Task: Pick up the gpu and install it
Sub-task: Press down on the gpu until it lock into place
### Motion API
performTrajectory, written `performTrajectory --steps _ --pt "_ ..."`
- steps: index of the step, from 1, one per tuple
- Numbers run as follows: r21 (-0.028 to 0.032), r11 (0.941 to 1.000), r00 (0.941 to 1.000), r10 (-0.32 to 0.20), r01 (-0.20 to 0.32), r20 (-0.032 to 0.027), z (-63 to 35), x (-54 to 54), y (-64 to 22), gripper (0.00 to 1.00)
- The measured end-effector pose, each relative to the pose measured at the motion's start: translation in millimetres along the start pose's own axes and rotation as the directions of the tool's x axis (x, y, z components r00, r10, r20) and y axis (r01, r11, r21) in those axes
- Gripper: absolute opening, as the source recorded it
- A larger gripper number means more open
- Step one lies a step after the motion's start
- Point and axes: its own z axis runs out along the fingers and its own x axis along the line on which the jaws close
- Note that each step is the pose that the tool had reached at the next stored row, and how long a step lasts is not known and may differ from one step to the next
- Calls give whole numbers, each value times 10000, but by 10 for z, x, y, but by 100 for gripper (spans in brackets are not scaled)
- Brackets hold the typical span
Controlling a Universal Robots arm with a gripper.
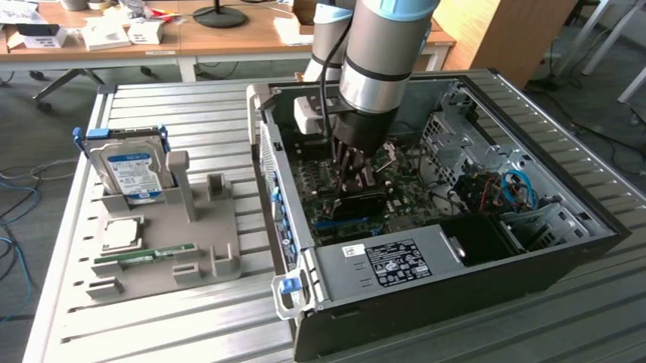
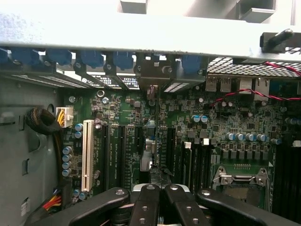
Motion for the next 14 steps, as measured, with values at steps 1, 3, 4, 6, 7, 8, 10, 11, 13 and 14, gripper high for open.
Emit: performTrajectory --steps 1,3,4,6,7,8,10,11,13,14 --pt "0 10000 10000 0 0 0 1 0 0 11" --pt "0 10000 10000 0 0 1 11 0 0 11" --pt "-1 10000 10000 0 0 -2 14 0 0 11" --pt "-1 10000 10000 0 0 -3 15 1 0 11" --pt "-1 10000 10000 0 0 -2 15 1 0 11" --pt "0 10000 10000 0 0 0 17 0 0 11" --pt "0 10000 10000 0 0 0 18 0 0 11" --pt "0 10000 10000 0 0 0 20 0 0 11" --pt "0 10000 10000 0 0 -1 21 0 0 11" --pt "0 10000 10000 0 0 -1 21 0 0 11"
